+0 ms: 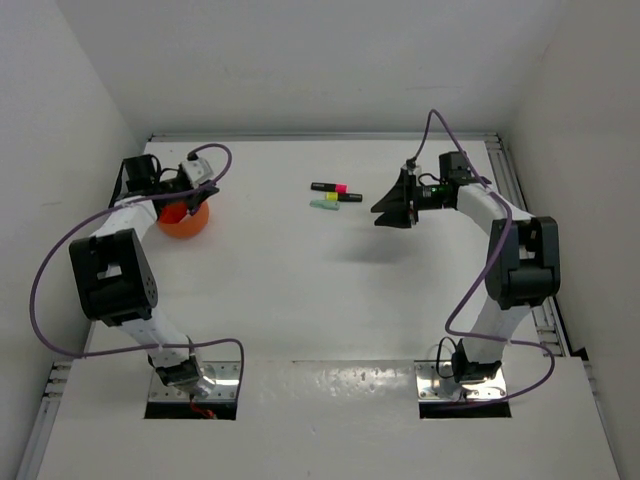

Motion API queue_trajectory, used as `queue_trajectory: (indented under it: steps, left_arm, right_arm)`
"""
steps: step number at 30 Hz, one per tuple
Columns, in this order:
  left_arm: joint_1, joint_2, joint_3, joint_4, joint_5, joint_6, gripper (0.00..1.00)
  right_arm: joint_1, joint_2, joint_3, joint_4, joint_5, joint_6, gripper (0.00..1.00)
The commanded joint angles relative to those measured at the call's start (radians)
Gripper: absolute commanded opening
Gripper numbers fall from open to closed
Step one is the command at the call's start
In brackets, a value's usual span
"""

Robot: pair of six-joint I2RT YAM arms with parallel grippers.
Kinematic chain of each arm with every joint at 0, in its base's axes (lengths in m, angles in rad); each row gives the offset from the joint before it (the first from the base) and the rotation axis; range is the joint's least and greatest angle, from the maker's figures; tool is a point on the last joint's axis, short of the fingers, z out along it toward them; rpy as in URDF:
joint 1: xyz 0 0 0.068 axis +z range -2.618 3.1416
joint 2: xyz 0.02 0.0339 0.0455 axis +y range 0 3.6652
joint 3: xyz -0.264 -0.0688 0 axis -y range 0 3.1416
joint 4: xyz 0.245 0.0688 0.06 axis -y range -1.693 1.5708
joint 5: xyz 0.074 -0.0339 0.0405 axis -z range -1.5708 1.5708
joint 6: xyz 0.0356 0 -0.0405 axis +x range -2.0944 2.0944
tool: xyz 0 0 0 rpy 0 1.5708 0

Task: Sort the stationery into containers
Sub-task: Place the pen in the storage box.

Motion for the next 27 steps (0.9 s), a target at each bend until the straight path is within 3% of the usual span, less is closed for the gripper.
queue_trajectory:
  steps: [1, 13, 19, 27]
  left_arm:
    - [-0.014, 0.033, 0.057, 0.062, 0.033, 0.007, 0.0]
    - [-0.06, 0.082, 0.117, 0.191, 0.015, -0.085, 0.0]
    - [-0.039, 0.027, 0.062, 0.221, 0.002, -0.11, 0.0]
    - [0.021, -0.027, -0.024, 0.408, -0.053, -0.344, 0.0]
  right_arm:
    - [-0.005, 0.009, 0.01, 0.008, -0.008, -0.024, 0.5]
    - [-0.007, 0.012, 0.019, 0.003, -0.005, -0.021, 0.49]
    - [-0.008, -0.003, 0.008, 0.006, -0.003, -0.025, 0.49]
    - [0.013, -0.003, 0.01, 0.008, -0.006, -0.028, 0.49]
